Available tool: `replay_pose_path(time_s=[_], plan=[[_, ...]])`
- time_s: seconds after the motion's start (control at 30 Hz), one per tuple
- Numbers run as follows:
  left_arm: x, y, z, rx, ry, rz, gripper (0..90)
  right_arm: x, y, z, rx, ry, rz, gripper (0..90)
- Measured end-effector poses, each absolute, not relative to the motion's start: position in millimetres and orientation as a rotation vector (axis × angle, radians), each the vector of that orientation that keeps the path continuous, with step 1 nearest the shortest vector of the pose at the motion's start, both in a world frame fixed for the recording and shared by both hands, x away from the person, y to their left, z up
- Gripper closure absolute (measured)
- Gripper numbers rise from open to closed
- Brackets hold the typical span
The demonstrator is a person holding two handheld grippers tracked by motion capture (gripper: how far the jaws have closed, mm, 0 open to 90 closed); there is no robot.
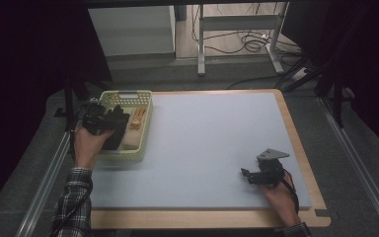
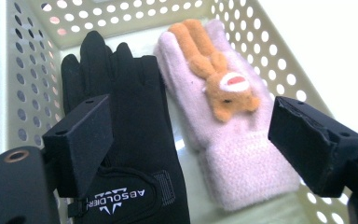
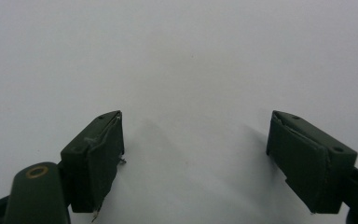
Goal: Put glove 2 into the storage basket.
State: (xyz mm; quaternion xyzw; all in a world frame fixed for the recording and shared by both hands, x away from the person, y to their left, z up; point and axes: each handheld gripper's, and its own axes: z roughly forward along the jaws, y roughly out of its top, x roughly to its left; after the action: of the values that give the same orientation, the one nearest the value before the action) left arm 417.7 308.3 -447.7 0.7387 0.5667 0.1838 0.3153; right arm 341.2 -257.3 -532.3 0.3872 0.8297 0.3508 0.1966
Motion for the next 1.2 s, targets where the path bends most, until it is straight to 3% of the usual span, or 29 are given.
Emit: replay_pose_path(time_s=[0.53, 1.2], plan=[[390.8, 292.9, -437.4, 1.956, 1.37, 0.482, 3.8, 341.1, -257.3, -532.1, 1.085, 2.325, 0.979, 18.5], [361.3, 260.3, -421.0, 2.003, 1.211, 0.471, 0.9, 341.2, -257.3, -532.1, 1.083, 2.325, 0.978, 18.4]])
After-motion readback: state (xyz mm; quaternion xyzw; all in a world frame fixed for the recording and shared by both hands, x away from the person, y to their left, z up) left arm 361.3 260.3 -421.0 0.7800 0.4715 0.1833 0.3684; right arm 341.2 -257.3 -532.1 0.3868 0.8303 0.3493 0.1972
